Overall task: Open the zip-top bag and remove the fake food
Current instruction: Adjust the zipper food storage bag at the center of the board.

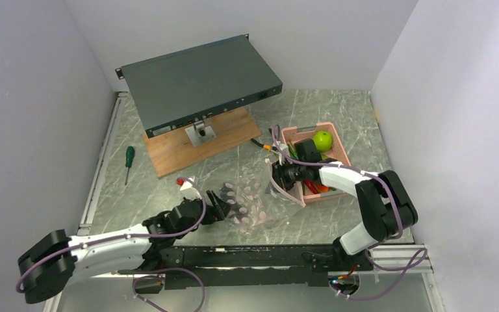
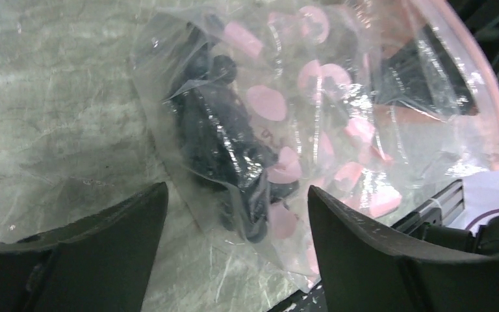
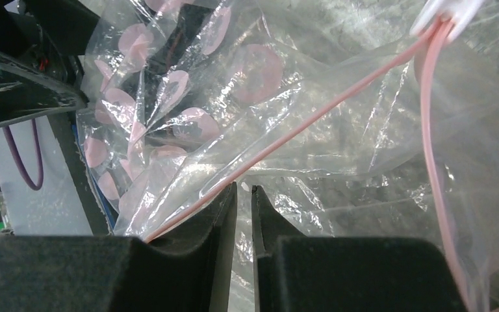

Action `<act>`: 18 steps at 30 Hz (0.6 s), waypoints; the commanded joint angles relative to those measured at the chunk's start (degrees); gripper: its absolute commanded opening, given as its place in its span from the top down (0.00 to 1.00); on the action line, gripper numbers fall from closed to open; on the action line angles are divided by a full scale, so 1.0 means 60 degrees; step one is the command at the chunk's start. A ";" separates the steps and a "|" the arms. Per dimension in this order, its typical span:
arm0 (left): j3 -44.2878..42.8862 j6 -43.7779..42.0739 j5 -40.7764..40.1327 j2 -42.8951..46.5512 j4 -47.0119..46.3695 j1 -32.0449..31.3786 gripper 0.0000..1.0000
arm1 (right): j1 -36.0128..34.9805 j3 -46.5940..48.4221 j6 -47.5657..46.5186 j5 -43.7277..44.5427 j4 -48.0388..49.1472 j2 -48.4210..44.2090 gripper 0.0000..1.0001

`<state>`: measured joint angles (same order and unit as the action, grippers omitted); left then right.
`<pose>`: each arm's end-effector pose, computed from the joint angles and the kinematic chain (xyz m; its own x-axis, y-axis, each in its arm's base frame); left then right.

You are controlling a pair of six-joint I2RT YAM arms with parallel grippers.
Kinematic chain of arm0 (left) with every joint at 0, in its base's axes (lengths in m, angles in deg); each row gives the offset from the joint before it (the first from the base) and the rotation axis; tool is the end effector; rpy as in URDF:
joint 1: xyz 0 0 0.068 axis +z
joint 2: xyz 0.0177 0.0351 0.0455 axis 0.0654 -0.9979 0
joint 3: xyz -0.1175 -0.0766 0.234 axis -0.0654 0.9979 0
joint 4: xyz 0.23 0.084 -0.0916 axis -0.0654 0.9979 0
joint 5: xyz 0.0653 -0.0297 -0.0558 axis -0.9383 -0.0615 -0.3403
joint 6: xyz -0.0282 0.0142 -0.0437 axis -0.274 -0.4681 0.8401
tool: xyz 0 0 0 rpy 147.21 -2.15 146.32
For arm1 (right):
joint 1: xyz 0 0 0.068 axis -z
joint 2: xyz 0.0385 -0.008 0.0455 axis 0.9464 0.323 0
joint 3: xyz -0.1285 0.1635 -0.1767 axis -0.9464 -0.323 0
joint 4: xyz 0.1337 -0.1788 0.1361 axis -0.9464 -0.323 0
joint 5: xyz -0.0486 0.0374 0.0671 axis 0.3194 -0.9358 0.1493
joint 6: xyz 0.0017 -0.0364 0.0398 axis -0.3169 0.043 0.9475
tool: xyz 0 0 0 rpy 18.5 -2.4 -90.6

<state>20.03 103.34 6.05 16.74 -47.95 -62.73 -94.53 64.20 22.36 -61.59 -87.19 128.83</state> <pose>0.0941 -0.1321 0.1513 -0.6643 -0.4760 -0.5763 0.1212 0.6922 -0.7114 0.2459 0.1336 0.1641 -0.7588 -0.3004 -0.5779 -0.6423 0.4926 0.5872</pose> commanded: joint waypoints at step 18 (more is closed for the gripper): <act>-0.0577 0.0204 0.2361 -0.4264 -0.2763 0.0807 0.76 | -0.0324 0.0704 0.0287 -0.2047 0.0098 0.2013 0.62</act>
<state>16.38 104.21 16.61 -5.75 -60.19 -58.05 -95.15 65.95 24.56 -69.72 -86.93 140.30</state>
